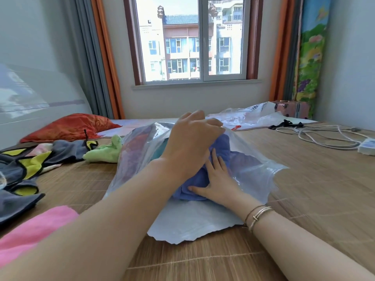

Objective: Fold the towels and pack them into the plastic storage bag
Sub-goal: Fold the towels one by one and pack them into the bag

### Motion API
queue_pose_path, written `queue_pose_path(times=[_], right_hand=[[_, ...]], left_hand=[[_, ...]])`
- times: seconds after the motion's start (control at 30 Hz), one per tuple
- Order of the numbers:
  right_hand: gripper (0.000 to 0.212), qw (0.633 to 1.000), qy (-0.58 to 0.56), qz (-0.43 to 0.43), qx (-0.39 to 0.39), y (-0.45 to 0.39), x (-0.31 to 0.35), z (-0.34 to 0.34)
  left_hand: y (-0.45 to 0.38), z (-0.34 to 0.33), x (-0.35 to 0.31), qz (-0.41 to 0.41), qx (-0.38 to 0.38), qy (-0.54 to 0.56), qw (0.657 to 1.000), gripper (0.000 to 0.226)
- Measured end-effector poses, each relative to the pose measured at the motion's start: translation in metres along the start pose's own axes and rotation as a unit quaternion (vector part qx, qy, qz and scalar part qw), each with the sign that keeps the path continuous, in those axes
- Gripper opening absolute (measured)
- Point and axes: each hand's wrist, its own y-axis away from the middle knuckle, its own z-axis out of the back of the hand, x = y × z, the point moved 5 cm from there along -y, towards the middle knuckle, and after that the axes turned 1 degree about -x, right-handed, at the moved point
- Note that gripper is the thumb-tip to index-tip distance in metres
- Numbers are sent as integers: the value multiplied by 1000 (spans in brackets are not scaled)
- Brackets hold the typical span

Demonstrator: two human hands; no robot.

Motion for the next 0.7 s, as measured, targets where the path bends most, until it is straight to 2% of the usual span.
queue_pose_path(times=[0.17,0.27,0.33,0.43,0.5,0.6,0.7], right_hand=[[115,998,42,-28,-39,-34,35,-1],[108,994,96,-37,-19,-62,39,-3],[111,991,114,-73,-15,-79,33,-10],[114,988,119,-98,-7,-94,28,-24],[114,987,120,-101,-23,-95,30,-23],[112,991,99,-87,27,-82,37,-17],[109,994,73,-67,48,-60,35,-3]], left_hand=[[-3,6,15,-40,-31,108,993,33],[-4,12,26,-48,-48,169,983,45],[-4,17,30,-56,-47,149,986,51],[2,16,33,-83,-15,99,992,44],[13,12,44,-76,8,74,994,43],[27,11,60,-59,19,39,997,48],[32,11,63,-76,30,-11,997,47]])
